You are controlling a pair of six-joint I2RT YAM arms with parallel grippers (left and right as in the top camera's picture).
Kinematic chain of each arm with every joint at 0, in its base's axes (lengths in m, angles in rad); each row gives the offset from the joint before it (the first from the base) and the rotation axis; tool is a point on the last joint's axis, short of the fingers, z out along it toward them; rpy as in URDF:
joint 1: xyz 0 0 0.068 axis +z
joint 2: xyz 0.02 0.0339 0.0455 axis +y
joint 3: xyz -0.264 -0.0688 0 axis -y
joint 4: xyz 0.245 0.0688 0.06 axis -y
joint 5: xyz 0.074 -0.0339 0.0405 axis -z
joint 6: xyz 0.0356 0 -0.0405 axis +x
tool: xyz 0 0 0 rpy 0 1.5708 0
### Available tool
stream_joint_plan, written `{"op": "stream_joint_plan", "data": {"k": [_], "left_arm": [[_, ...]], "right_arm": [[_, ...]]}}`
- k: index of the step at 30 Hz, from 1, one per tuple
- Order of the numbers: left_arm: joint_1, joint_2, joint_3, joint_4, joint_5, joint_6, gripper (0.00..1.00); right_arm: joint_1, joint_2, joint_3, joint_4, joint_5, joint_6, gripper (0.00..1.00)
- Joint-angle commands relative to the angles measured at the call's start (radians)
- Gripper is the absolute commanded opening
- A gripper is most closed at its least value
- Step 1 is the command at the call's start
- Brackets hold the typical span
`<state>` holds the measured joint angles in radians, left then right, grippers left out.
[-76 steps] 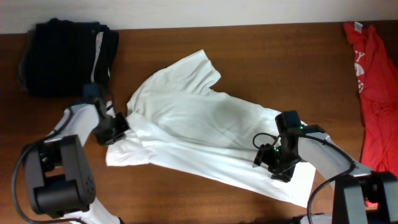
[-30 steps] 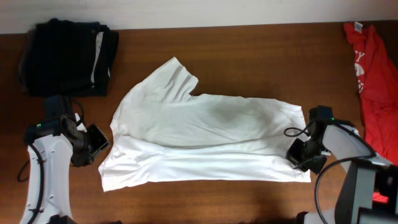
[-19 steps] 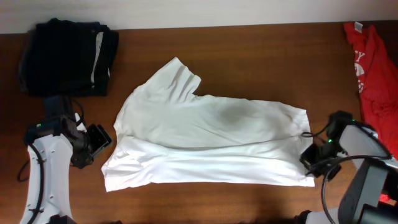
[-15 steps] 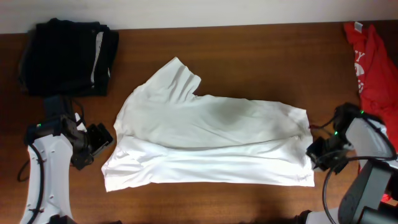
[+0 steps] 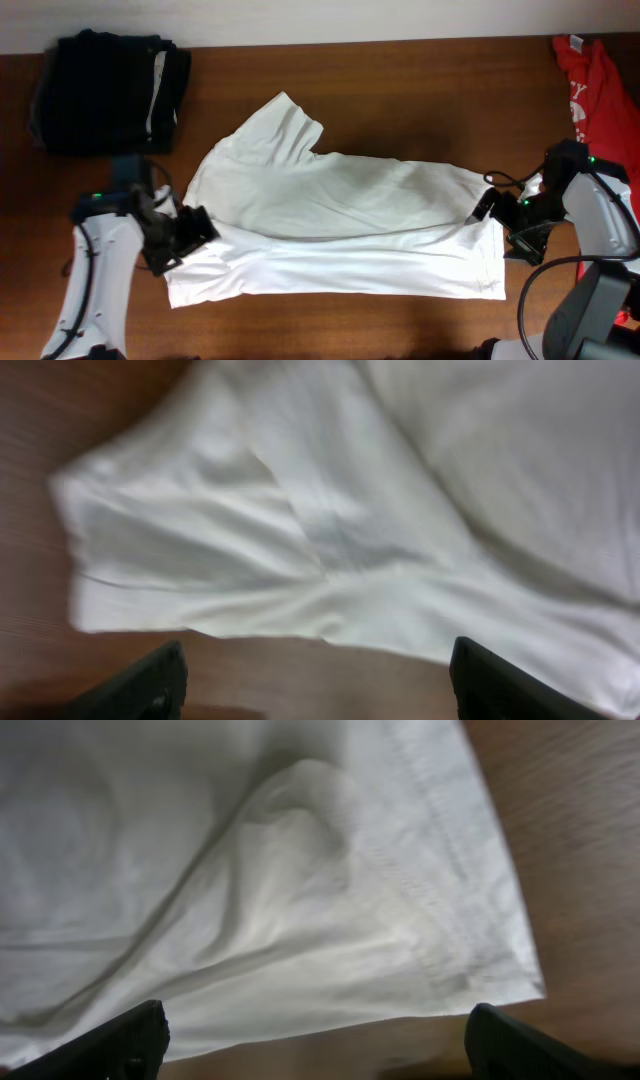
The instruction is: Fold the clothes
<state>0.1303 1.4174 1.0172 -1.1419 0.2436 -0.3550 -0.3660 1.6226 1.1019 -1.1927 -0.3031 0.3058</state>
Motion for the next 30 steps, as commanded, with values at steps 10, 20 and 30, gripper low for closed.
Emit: {"op": "stream_joint_plan", "data": {"k": [10,20,30], "left_arm": [[-0.194,-0.004,-0.202,0.216,0.015,-0.311,0.80],[-0.194,0.005,-0.228,0.251,-0.045,-0.426,0.74],[-0.194,0.043,-0.231,0.315,-0.072,-0.471,0.73]], "right_arm": [[0.012,0.000,0.015,0.004,-0.045,0.002,0.98],[0.012,0.000,0.016,0.003,-0.045,0.002,0.98],[0.012,0.000,0.015,0.003,-0.045,0.002,0.98]]}}
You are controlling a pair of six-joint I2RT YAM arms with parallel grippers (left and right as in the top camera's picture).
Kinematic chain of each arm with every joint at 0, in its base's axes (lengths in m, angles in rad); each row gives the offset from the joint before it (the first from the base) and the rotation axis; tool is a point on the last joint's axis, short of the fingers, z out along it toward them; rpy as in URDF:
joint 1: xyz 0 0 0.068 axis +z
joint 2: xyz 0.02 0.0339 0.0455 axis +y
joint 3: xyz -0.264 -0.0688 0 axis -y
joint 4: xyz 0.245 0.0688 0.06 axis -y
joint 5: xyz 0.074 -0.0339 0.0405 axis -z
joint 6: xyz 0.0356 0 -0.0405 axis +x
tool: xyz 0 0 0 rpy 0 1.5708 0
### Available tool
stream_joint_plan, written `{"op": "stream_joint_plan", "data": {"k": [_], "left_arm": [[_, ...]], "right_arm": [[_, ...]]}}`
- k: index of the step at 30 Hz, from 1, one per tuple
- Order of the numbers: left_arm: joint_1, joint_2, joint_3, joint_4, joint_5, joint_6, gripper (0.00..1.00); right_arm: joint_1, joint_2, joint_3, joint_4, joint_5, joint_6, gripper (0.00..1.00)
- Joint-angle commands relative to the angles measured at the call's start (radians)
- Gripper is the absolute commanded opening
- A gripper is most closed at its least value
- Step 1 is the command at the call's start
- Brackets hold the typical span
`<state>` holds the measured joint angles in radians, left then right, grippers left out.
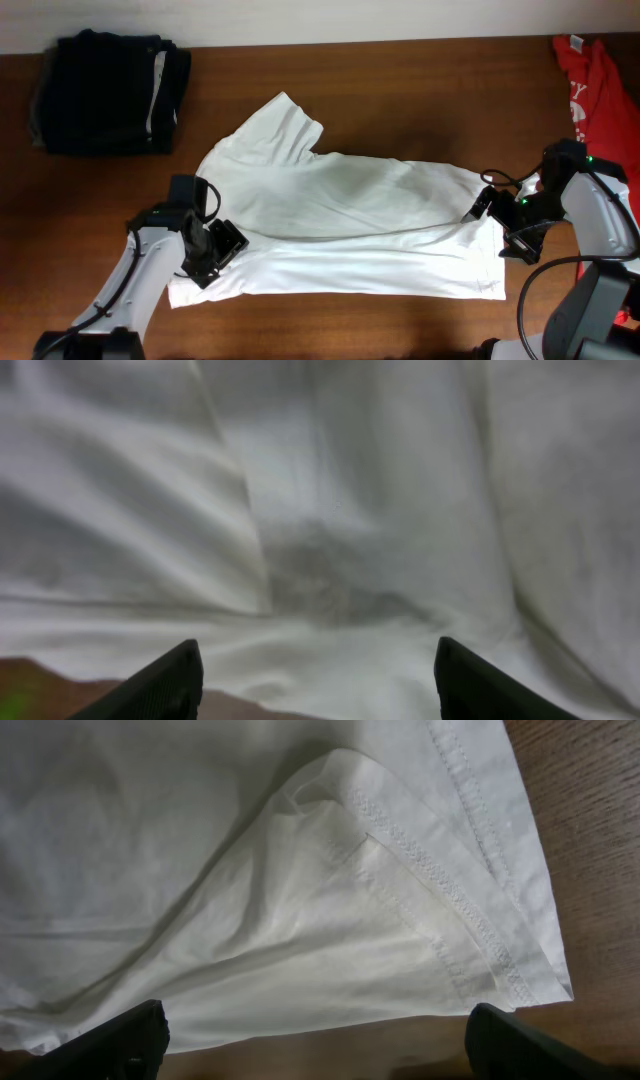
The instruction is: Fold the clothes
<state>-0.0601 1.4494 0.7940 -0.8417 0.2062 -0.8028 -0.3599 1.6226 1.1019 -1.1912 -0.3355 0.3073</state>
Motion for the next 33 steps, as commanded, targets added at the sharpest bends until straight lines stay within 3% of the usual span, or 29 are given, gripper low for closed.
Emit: {"op": "stream_joint_plan", "data": {"k": [1,33], "left_arm": [[-0.003,0.011,-0.008,0.018,-0.039,-0.023,0.73],[-0.004,0.011,-0.072,0.088,-0.072,-0.023,0.69]], "right_arm": [[0.006,0.000,0.015,0.002,-0.012,0.000,0.99],[0.006,0.000,0.015,0.002,-0.012,0.000,0.98]]}}
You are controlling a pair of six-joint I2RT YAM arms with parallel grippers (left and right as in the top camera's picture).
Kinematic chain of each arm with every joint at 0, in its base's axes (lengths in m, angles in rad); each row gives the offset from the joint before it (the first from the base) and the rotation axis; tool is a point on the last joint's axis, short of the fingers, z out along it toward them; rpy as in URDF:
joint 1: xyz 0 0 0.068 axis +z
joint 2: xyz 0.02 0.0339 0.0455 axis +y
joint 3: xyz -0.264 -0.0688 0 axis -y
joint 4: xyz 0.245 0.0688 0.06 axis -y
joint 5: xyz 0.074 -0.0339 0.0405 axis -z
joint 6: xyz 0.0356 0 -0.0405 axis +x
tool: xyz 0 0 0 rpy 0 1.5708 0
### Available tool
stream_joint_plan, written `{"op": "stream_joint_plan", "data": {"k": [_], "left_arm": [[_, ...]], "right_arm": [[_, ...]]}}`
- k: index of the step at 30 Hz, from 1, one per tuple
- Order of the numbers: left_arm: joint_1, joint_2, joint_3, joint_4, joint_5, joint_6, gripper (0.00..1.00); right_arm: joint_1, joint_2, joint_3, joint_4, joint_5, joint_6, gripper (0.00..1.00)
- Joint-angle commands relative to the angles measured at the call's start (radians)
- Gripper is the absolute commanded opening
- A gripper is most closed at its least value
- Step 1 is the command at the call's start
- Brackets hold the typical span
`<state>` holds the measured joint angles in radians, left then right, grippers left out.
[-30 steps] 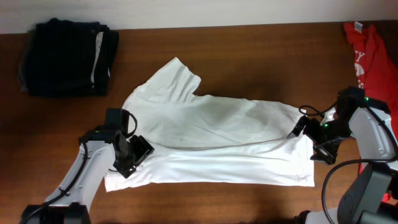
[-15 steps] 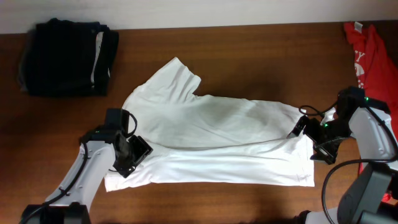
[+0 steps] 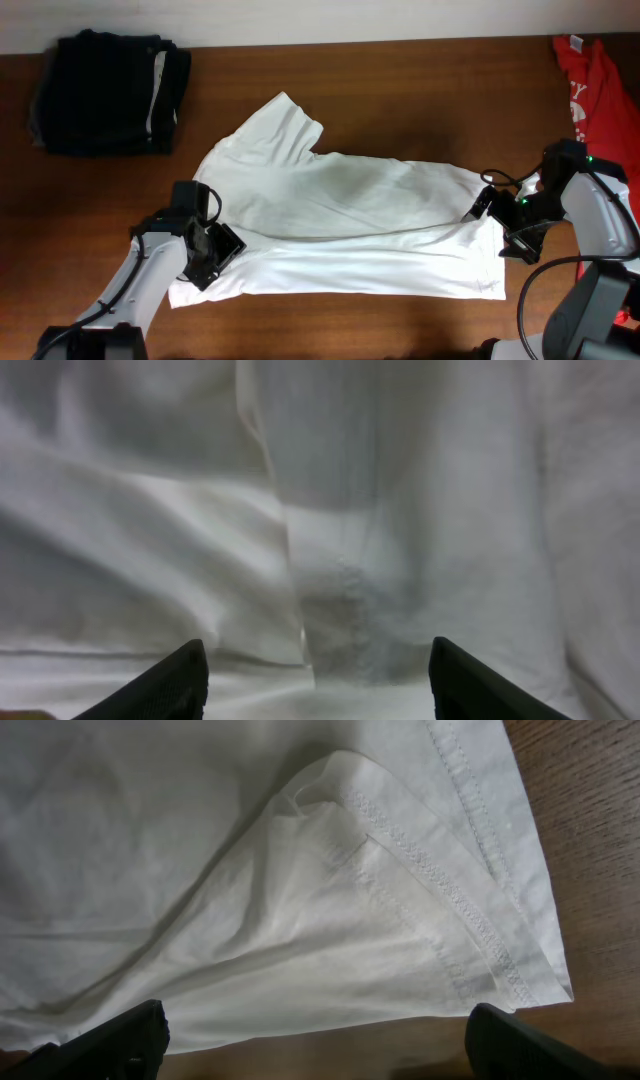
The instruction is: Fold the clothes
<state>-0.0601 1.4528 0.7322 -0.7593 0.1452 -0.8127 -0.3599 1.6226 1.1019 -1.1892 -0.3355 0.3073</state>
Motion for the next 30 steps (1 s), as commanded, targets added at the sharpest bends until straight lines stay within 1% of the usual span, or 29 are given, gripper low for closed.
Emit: {"op": "stream_joint_plan", "data": {"k": [1,5,9,10,17,21,22,23,24,30], "left_arm": [[-0.004,0.008,-0.010,0.008,-0.011,-0.013,0.66],[-0.004,0.008,-0.010,0.016,-0.010,-0.013,0.58],[-0.004,0.008,-0.010,0.019,-0.008,-0.013,0.40],[-0.004,0.008,-0.010,0.019,-0.008,-0.013,0.38],[-0.005,0.041,-0.010,0.023,-0.005,-0.013,0.39],[-0.005,0.104,-0.010,0.064,0.044,-0.012,0.39],[-0.006,0.113,-0.010,0.072,0.054,-0.012,0.36],[-0.005,0.117,-0.010,0.080,0.048,-0.013,0.27],[-0.005,0.116,-0.010,0.082,0.021,-0.012,0.24],[-0.005,0.074,0.006,0.037,-0.049,-0.005,0.24]], "right_arm": [[0.006,0.000,0.015,0.000,-0.012,0.000,0.98],[0.006,0.000,0.015,0.000,-0.012,0.000,0.98],[0.006,0.000,0.015,0.000,-0.012,0.000,0.98],[0.006,0.000,0.015,0.000,-0.012,0.000,0.98],[0.006,0.000,0.015,0.000,-0.012,0.000,0.98],[0.006,0.000,0.015,0.000,-0.012,0.000,0.98],[0.006,0.000,0.015,0.000,-0.012,0.000,0.98],[0.006,0.000,0.015,0.000,-0.012,0.000,0.98],[0.006,0.000,0.015,0.000,-0.012,0.000,0.98],[0.006,0.000,0.015,0.000,-0.013,0.000,0.98]]}}
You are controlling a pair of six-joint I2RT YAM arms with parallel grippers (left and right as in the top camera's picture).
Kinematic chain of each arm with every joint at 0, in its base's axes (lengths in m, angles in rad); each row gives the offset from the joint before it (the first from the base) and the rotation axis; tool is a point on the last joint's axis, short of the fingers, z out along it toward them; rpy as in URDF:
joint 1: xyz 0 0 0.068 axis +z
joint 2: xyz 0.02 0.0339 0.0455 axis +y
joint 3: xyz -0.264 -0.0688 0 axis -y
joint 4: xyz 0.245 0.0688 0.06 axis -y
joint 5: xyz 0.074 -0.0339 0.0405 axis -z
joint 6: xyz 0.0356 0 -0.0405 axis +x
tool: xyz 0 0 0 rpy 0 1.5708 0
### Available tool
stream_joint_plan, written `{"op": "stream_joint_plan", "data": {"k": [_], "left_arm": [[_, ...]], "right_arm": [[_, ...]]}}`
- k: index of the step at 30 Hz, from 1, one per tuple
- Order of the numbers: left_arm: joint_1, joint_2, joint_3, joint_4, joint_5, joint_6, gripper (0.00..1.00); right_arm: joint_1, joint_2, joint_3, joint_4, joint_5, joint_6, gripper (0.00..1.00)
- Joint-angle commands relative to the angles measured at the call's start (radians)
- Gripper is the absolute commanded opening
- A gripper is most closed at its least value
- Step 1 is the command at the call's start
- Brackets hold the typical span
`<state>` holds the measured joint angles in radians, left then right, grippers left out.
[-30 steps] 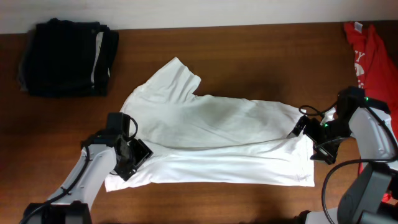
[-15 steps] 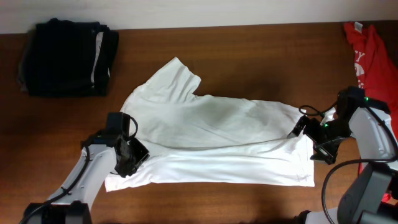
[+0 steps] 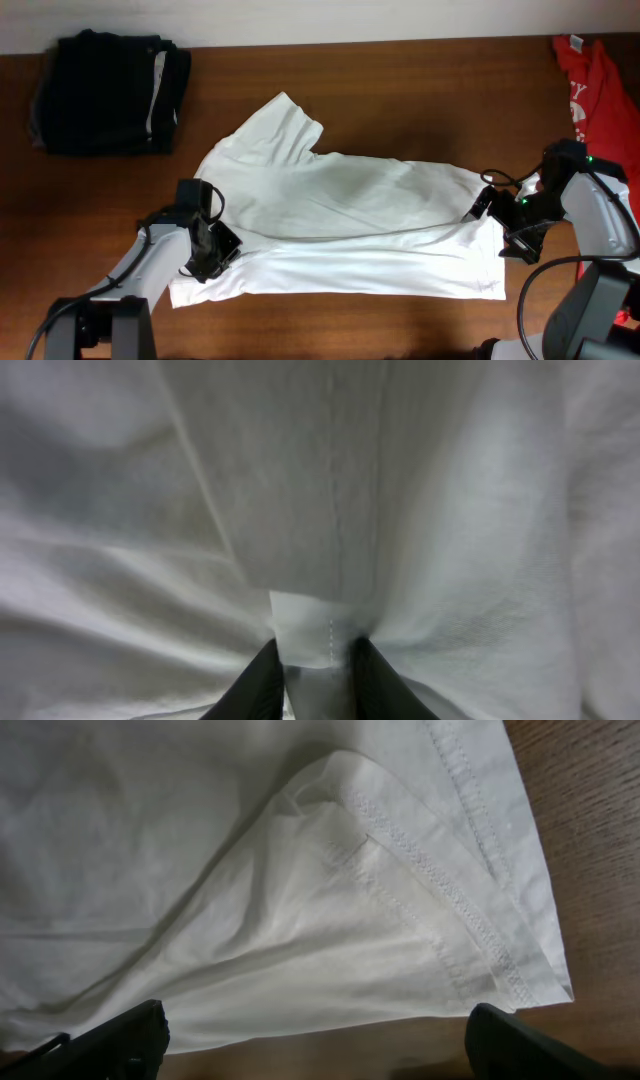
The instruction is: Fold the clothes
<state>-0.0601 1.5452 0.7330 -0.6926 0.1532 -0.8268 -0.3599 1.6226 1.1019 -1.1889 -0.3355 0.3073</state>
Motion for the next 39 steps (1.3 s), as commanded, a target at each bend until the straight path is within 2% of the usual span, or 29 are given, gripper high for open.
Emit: {"op": "stream_joint_plan", "data": {"k": [1,5,6,8,29,39], "left_arm": [[-0.005,-0.026,0.008,-0.038,-0.061,0.010,0.26],[-0.005,-0.066,0.023,-0.069,-0.076,0.013,0.36],[-0.005,-0.080,0.023,-0.072,-0.075,0.013,0.41],[-0.005,-0.085,0.023,-0.075,-0.073,0.013,0.42],[-0.007,-0.085,0.019,-0.067,-0.035,0.012,0.41],[-0.082,-0.085,0.019,-0.045,-0.068,-0.026,0.41]], "right_arm": [[0.006,0.000,0.015,0.000,-0.012,0.000,0.98],[0.006,0.000,0.015,0.000,-0.012,0.000,0.98],[0.006,0.000,0.015,0.000,-0.012,0.000,0.98],[0.006,0.000,0.015,0.000,-0.013,0.000,0.98],[0.006,0.000,0.015,0.000,-0.013,0.000,0.98],[0.006,0.000,0.015,0.000,-0.012,0.000,0.98]]}}
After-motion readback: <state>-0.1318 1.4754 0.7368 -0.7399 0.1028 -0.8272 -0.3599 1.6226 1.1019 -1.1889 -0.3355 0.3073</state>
